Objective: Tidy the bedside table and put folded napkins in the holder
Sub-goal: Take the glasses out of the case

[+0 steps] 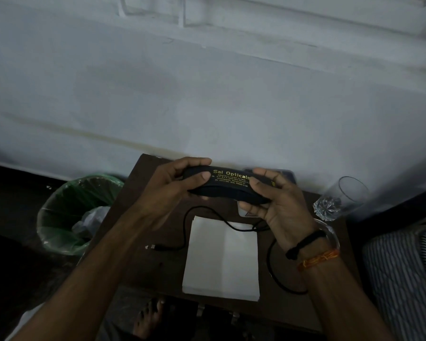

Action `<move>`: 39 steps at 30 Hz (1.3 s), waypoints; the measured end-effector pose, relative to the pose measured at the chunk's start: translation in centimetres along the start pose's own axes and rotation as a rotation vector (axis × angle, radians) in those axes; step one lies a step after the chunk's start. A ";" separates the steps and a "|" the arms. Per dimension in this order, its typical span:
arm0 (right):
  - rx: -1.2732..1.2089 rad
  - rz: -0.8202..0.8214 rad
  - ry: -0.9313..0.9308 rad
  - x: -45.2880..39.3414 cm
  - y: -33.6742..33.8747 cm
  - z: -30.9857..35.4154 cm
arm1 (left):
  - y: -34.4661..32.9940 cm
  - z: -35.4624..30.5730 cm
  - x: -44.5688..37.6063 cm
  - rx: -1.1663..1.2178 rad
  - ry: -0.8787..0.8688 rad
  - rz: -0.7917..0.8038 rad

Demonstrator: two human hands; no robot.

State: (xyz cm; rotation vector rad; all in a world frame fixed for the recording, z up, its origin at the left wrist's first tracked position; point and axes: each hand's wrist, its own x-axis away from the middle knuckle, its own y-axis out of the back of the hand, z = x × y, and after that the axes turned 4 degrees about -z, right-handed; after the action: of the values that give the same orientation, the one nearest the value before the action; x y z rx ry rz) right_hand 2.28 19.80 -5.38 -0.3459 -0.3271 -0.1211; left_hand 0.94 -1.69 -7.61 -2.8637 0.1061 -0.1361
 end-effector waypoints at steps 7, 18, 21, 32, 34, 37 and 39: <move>-0.020 -0.061 0.045 -0.5 -0.7 -0.3 | 1.8 -0.1 -0.6 0.018 0.021 -0.201; 0.282 -0.091 0.137 -1.2 0.1 -1.3 | 7.1 2.5 -2.0 -0.303 0.219 -0.576; 0.368 -0.058 0.148 -0.9 0.1 -1.6 | 7.9 3.3 -2.2 -0.360 0.280 -0.590; 0.683 -0.003 0.236 -0.8 0.1 -3.3 | 9.3 5.3 -1.9 -1.097 0.291 -0.438; 0.733 0.007 0.249 -0.7 0.0 -3.5 | 8.7 5.0 -1.7 -1.180 0.237 -0.409; 0.790 0.029 0.263 -0.7 0.0 -3.6 | 8.4 5.0 -1.6 -1.296 0.224 -0.351; 0.804 0.036 0.272 -0.6 0.2 -3.7 | 8.3 4.8 -1.3 -1.356 0.285 -0.336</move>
State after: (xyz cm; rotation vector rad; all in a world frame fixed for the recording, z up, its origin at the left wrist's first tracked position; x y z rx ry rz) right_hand 2.80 18.75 -8.92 0.4591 -0.0807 0.0062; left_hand -0.39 -8.24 -14.58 -4.1485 -0.3861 -0.8130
